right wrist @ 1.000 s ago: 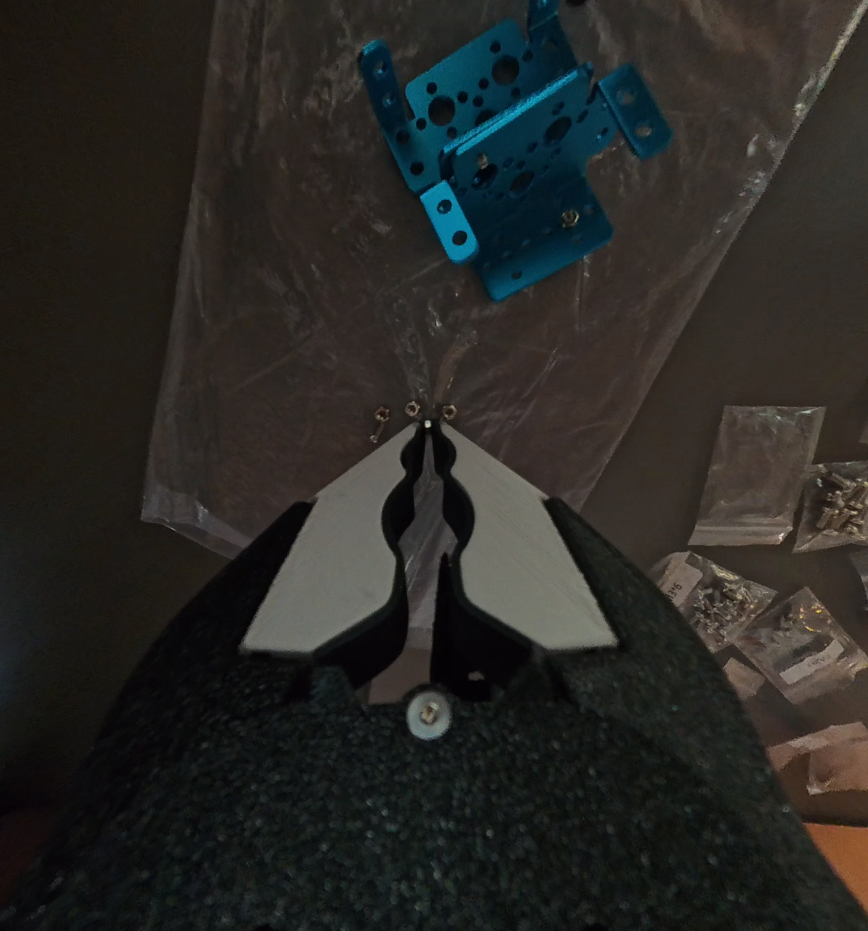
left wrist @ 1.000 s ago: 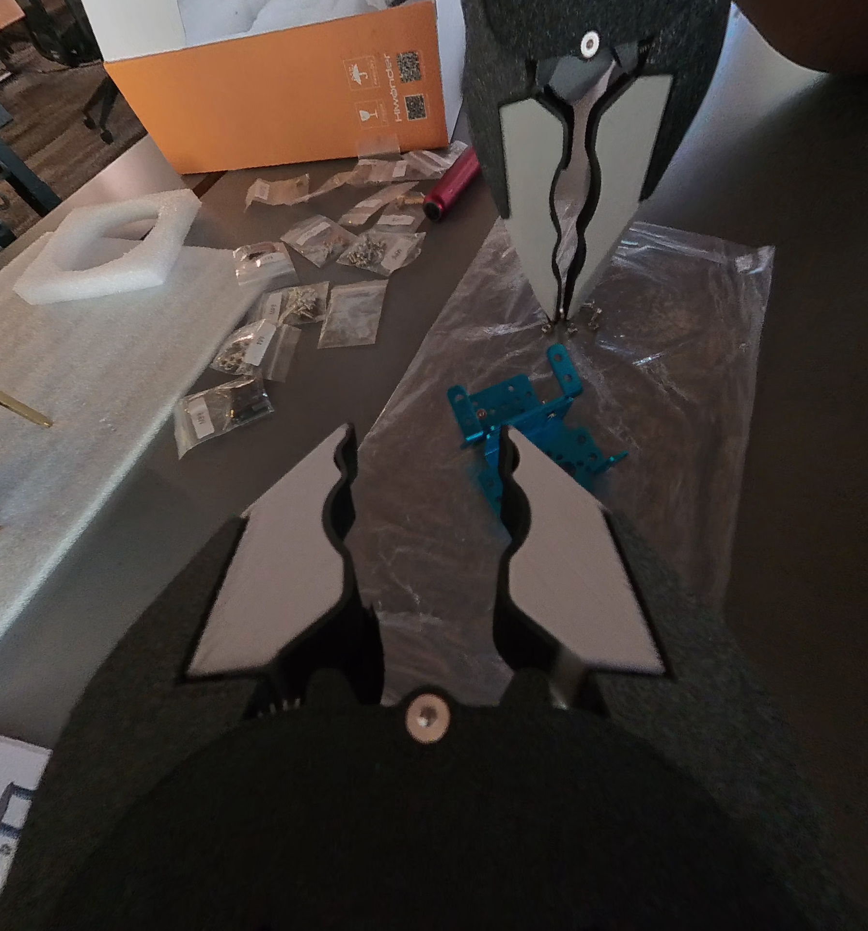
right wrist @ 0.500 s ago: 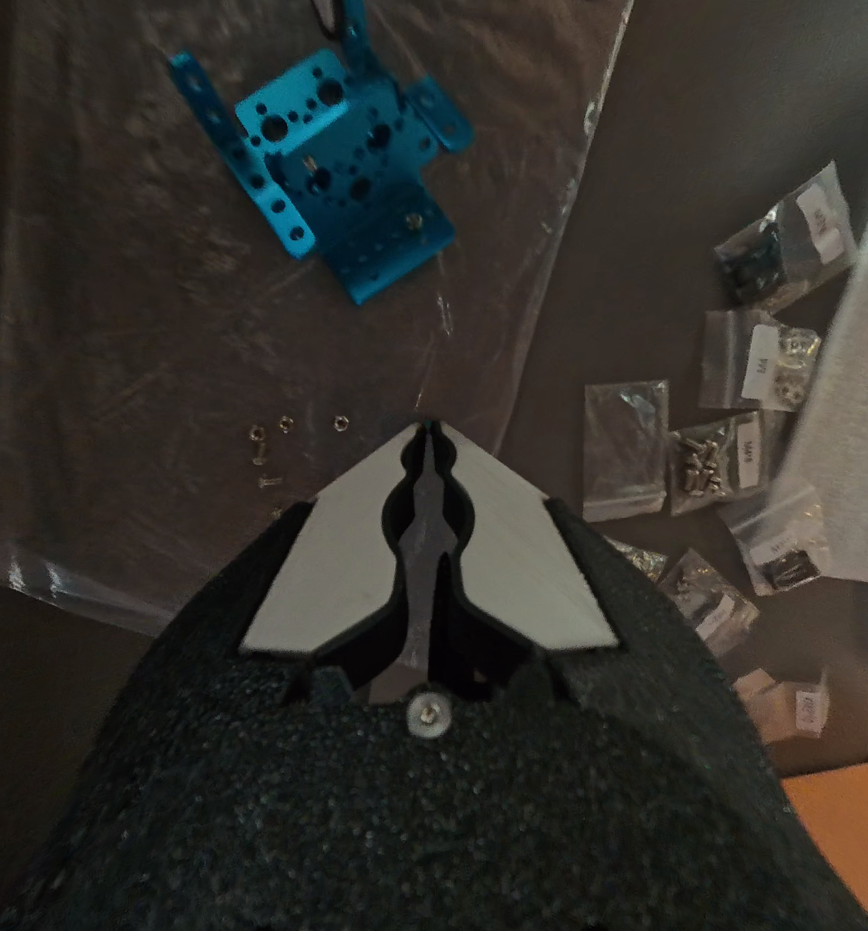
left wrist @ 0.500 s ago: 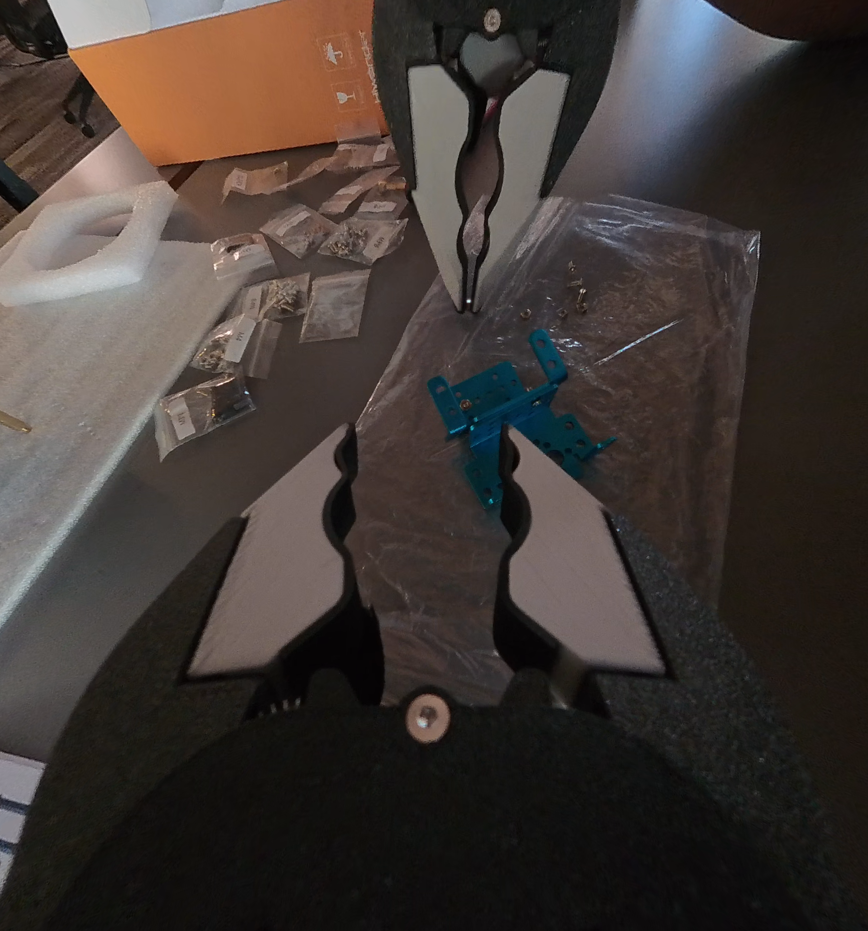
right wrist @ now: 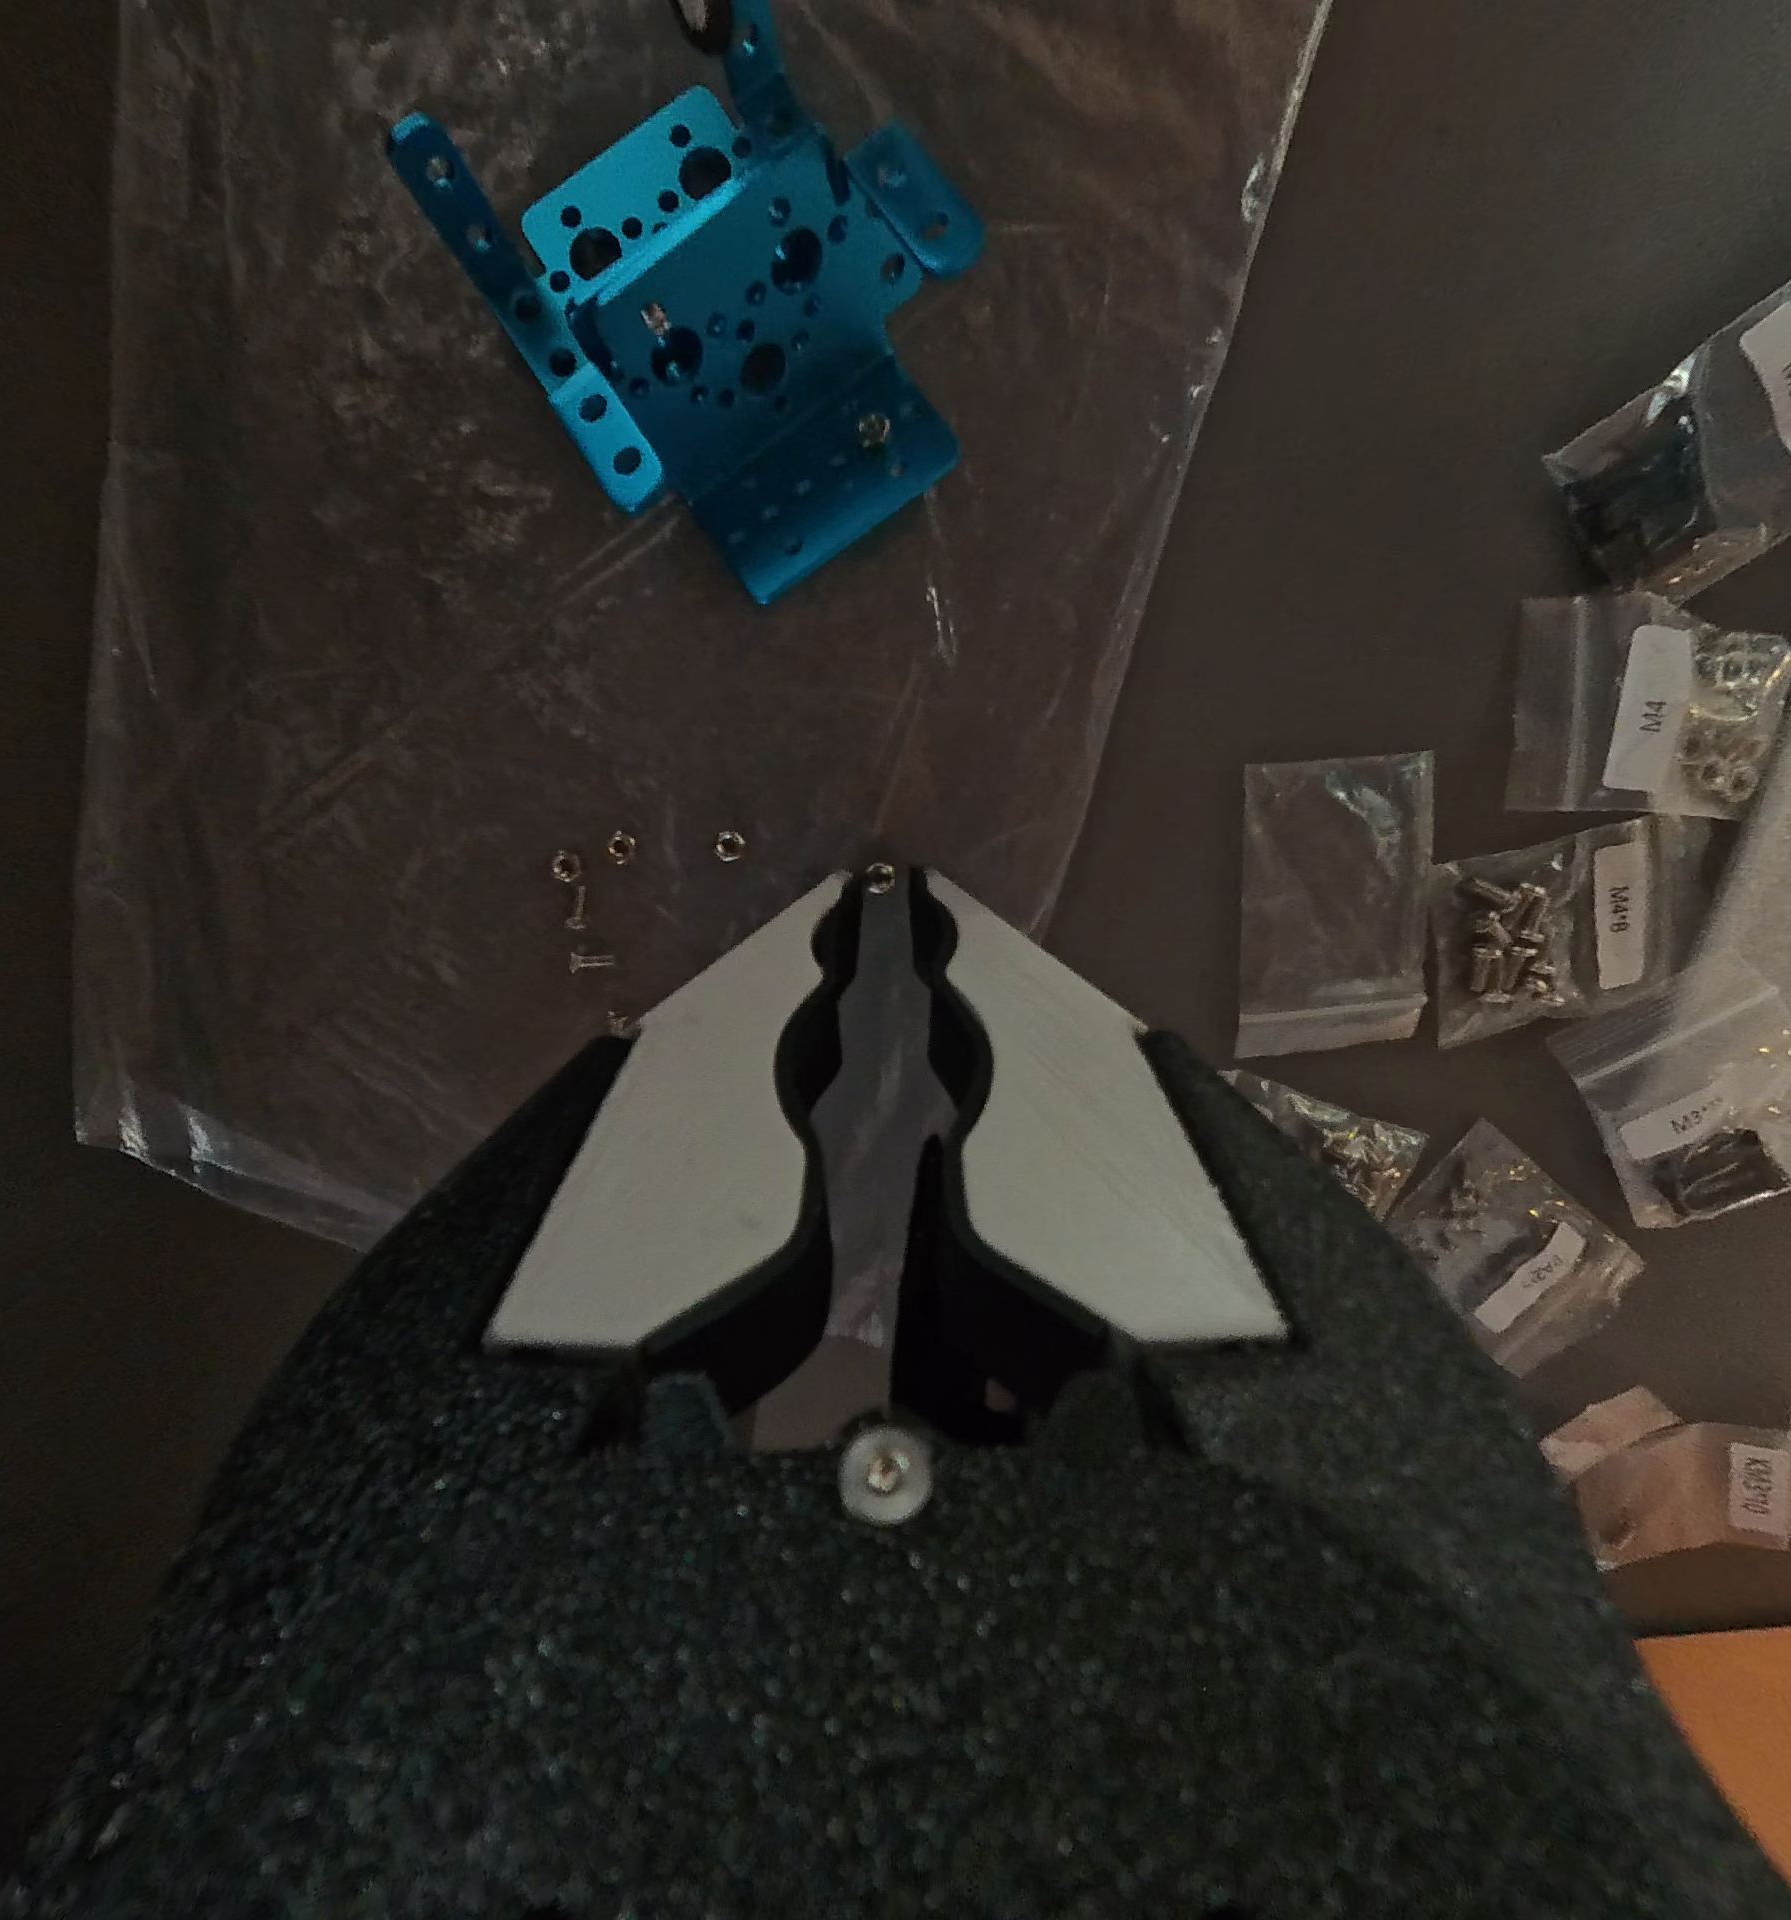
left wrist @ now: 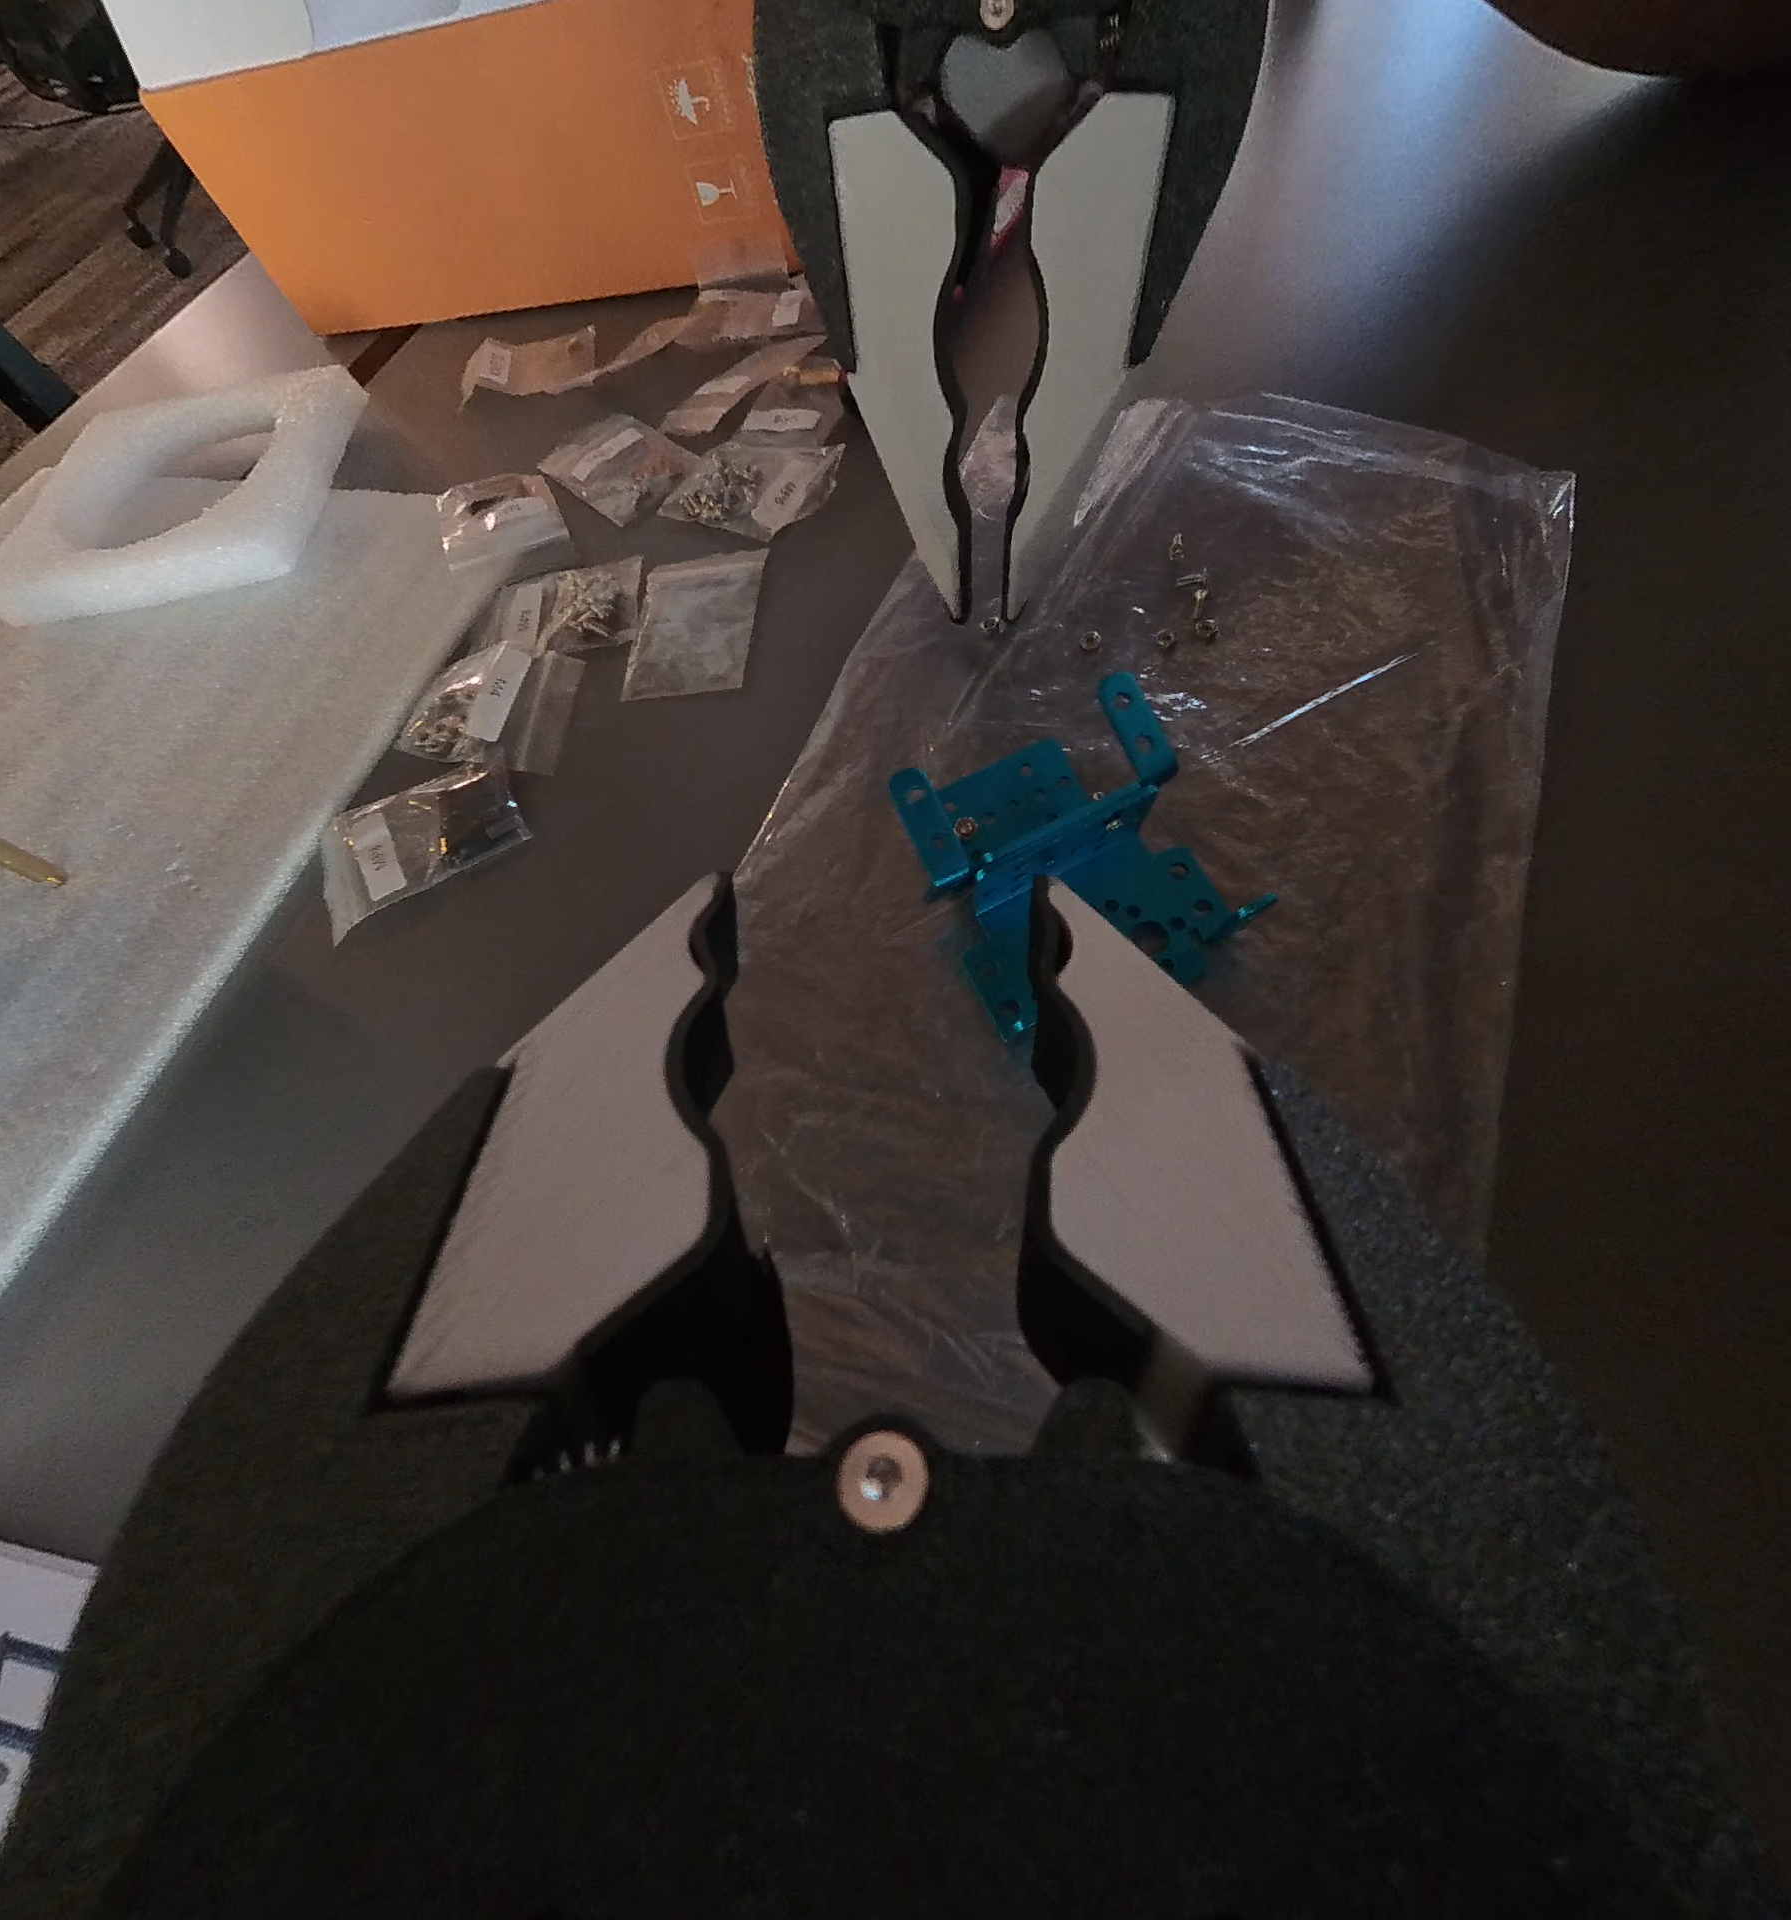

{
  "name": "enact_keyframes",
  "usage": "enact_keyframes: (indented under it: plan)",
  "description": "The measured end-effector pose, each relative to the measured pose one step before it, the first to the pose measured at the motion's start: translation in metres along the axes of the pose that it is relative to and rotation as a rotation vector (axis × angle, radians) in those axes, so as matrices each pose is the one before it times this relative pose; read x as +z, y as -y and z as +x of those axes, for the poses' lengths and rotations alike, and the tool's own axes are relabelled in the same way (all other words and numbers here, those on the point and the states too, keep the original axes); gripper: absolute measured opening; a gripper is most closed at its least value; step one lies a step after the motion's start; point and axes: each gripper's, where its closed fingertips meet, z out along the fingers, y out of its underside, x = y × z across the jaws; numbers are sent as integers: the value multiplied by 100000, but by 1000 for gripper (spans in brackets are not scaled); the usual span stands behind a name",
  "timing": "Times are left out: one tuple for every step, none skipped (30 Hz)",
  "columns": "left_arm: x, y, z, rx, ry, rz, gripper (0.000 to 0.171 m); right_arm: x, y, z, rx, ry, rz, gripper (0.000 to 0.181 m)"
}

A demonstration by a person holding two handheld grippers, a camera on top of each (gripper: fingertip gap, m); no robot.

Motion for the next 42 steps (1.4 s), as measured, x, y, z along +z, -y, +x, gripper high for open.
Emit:
enact_keyframes:
  plan:
    - [6,-12,24,122,-14,-93,57,5,62,-1,-55,197,97,8]
    - [4,16,8,14,-7,3,57,71,32,11,-238,156,-327,8]
    - [2,23,18,-76,-105,103,57,146,-132,3,-411,503,-1599,9]
    - [-5,24,16,-90,-165,61,57,82,-11,-93,-266,1516,-1134,7]
    - [6,-1,9,-14,-65,-41,57,30,-17,-40,-368,1560,-1796,8]
    - [6,14,-37,-54,136,30,57,20,13,10,-585,1508,-2247,8]
    - [15,10,-15,-208,-2,74,57,44,30,-123,-594,2333,-2199,5]
    - [22,1,-5,-247,-66,-64,57,26,2,-35,-152,1605,-1903,5]
    - [12,-2,-27,-55,139,-73,57,1,-16,2,-126,1192,-1173,5]
    - [-8,-16,-27,196,320,-52,57,3,1,7,-71,940,-376,5]
    - [-27,2,-11,274,293,-37,57,3,-2,-1,-93,660,184,5]
    - [-16,47,17,204,97,130,56,-2,8,-1,-198,118,711,5]
    - [-11,36,60,105,-216,125,57,-15,-2,19,-395,-386,945,5]
    - [26,1,72,-25,-365,-60,57,-37,-56,72,-609,-1113,417,5]
    - [47,-54,62,-106,-335,-126,57,-33,-63,10,-706,-875,600,5]
    - [66,-95,46,-7,-242,-311,57,-19,-48,-44,-604,-330,687,5]
    - [68,-101,27,223,34,-572,57,-42,-46,-4,-412,-215,669,5]
    - [28,-6,35,532,191,-191,57,-74,11,73,-36,-136,1213,4]
    - [7,9,45,988,471,-85,57,-107,70,110,307,250,1761,4]
    - [40,-55,36,1522,906,-694,56,-160,172,219,510,33,2392,4]
    - [66,-128,33,2167,1322,-1461,57,-201,300,131,508,702,3359,4]
    - [70,-91,88,2897,1268,-1425,57,-200,437,22,456,1463,3982,4]
    - [76,-35,128,3163,1374,-1072,58,-212,641,-25,-30,1418,4738,4]
    - [101,-21,147,2883,1385,-1104,58,-178,867,-93,-378,1729,5642,4]
    - [129,-8,179,2748,1174,-1117,59,-85,1045,-271,-329,2906,6188,4]
    - [113,120,89,2872,1847,-346,59,41,1128,-373,-300,3656,6373,4]
    - [88,224,40,3067,2265,285,59,189,991,-405,-315,3986,5535,4]
    - [130,144,83,3249,1993,-314,59,303,766,-194,-131,2947,4153,4]
    - [163,112,111,2983,1808,-531,59,403,540,-154,506,3150,3061,4]
    - [154,176,116,2475,1570,2,59,419,205,-237,1062,3871,1102,4]
    - [116,227,158,1760,1050,550,59,407,148,-86,1037,2727,1083,4]
    - [71,239,129,1036,668,766,59,336,110,-76,771,2294,1192,4]
    - [60,194,27,419,628,614,59,270,26,-144,517,2264,763,4]
    - [38,141,2,4,313,551,59,245,66,-83,506,1574,1038,3]
    - [23,141,4,-452,12,796,59,221,93,-48,402,1096,973,4]
    - [45,98,48,-823,-395,637,59,218,135,-162,294,1619,1081,4]
    - [97,21,19,-817,-212,218,59,147,50,-108,241,1043,111,4]
    - [98,-24,-7,-478,70,32,59,65,-53,62,-198,-303,-531,4]
    - [117,-79,69,-100,-311,-318,59,29,30,88,-283,-474,-128,3]
    - [94,-79,71,110,-199,-257,59,10,148,4,59,168,686,5]
    - [63,-51,52,276,19,-67,59,36,116,-75,452,934,562,4]
    - [40,-69,35,266,-40,-191,59,59,-95,49,613,177,-753,4]
